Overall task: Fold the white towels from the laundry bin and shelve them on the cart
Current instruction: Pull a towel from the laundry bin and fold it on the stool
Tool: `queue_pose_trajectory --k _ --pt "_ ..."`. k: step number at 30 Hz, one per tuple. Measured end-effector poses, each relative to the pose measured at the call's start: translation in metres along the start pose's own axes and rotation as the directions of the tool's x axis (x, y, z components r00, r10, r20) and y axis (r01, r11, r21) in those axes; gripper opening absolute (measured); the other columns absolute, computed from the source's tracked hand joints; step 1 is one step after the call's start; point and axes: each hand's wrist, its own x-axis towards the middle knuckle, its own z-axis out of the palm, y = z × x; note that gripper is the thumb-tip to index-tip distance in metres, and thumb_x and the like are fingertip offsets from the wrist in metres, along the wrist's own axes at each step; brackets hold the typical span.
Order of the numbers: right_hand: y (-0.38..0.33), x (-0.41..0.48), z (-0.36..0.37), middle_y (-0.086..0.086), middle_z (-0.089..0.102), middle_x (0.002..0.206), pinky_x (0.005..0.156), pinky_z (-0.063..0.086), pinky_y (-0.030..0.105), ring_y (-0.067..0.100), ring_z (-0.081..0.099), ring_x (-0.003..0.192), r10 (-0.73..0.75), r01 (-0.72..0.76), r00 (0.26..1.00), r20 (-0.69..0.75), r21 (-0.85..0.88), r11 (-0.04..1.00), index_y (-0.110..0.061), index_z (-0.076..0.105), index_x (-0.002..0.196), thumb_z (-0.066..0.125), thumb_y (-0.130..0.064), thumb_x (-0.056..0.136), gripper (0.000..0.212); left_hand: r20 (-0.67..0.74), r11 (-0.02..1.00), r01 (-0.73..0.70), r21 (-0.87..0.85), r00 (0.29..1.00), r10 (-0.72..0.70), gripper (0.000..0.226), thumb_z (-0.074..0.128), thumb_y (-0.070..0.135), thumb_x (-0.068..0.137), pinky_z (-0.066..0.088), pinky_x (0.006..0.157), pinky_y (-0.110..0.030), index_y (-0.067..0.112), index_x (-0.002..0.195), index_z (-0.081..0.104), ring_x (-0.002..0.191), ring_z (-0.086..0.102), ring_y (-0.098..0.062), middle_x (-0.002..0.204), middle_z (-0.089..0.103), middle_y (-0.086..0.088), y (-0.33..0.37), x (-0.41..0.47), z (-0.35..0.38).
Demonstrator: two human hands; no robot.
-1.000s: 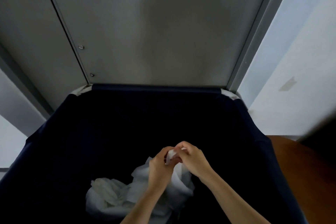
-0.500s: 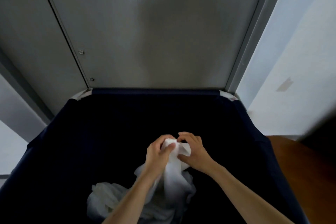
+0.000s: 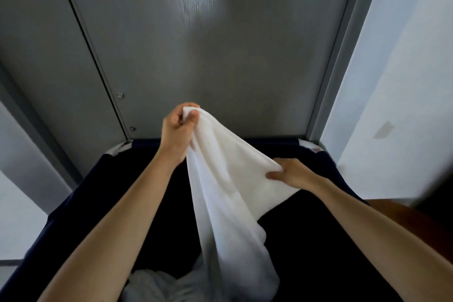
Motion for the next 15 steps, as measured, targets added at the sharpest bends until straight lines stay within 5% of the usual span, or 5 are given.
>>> queue_pose_trajectory --k 3,9,15 --pt "0.01 0.004 -0.014 0.012 0.063 0.099 0.079 0.044 0.033 0.029 0.06 0.094 0.027 -0.036 0.998 -0.061 -0.142 0.989 -0.014 0.054 0.1 0.06 -0.037 0.089 0.026 -0.044 0.984 0.03 0.174 0.999 -0.023 0.027 0.056 0.003 0.09 0.041 0.055 -0.011 0.027 0.077 0.06 0.06 0.051 0.003 0.074 0.057 0.008 -0.019 0.011 -0.02" --pt "-0.004 0.013 -0.054 0.015 0.058 0.123 0.09 0.041 0.031 0.029 0.054 0.116 0.017 -0.038 0.999 -0.045 -0.513 0.858 -0.003 0.059 0.117 0.052 -0.035 0.094 0.039 -0.114 0.923 0.111 0.368 0.991 -0.073 0.007 0.06 0.013 0.089 0.042 0.072 -0.025 0.019 0.089 0.063 0.079 0.055 -0.017 0.083 0.062 0.001 -0.038 0.02 -0.036" --pt "-0.046 0.02 -0.119 0.016 0.056 0.129 0.092 0.043 0.035 0.033 0.052 0.118 -0.062 -0.106 0.879 -0.472 -0.321 0.941 -0.013 0.055 0.125 0.057 -0.033 0.092 0.039 -0.119 0.791 -0.063 0.609 0.978 0.17 0.025 0.055 0.011 0.092 0.039 0.084 -0.028 0.006 0.116 0.061 0.102 0.056 -0.026 0.11 0.062 -0.013 0.009 0.058 -0.037"
